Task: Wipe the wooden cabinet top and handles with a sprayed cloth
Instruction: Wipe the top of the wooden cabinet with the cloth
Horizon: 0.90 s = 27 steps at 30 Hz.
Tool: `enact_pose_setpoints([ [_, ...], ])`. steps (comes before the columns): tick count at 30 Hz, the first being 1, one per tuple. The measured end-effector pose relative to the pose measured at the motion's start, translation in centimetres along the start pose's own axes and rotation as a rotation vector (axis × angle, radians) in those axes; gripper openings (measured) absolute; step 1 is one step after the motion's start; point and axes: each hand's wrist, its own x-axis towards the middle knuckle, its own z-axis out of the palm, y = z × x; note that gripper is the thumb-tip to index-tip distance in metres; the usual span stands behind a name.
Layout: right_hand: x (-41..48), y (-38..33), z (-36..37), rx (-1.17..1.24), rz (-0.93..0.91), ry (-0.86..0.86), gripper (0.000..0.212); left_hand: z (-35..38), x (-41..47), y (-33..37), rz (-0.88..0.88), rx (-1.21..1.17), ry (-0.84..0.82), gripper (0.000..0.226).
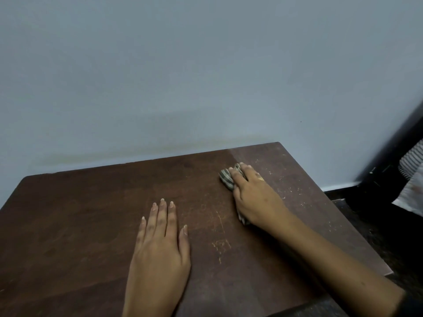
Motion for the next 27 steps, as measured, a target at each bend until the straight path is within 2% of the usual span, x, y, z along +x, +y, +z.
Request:
enact_pose_setpoints([
  [4, 4.5, 0.2, 0.1, 0.004, 0.009, -0.016, 0.048, 0.1, 0.2, -0.1, 0.004, 0.014, -0.01, 0.062],
  [7, 7.2, 0.4, -0.3, 0.031, 0.029, -0.008, 0.046, 0.1, 0.3, -0.2, 0.012, 0.028, -0.017, 0.074],
  [12, 8.0, 1.1, -0.4, 0.051, 0.055, -0.017, 0.046, 0.3, 0.5, -0.5, 0.026, 0.035, -0.018, 0.077],
  [17, 5.1, 1.6, -0.7, 0.056, 0.087, 0.017, 0.046, 0.0, 0.4, -0.2, -0.001, 0.011, -0.03, 0.076],
  [21, 0.5, 1.6, -1.0, 0.034, 0.088, 0.036, 0.046, 0.1, 0.3, -0.3, 0.003, 0.015, -0.003, 0.06],
  [27, -6.8, 1.1, -1.4, -0.021, 0.085, 0.053, 0.048, 0.3, 0.3, -0.3, 0.004, 0.031, 0.011, 0.059],
])
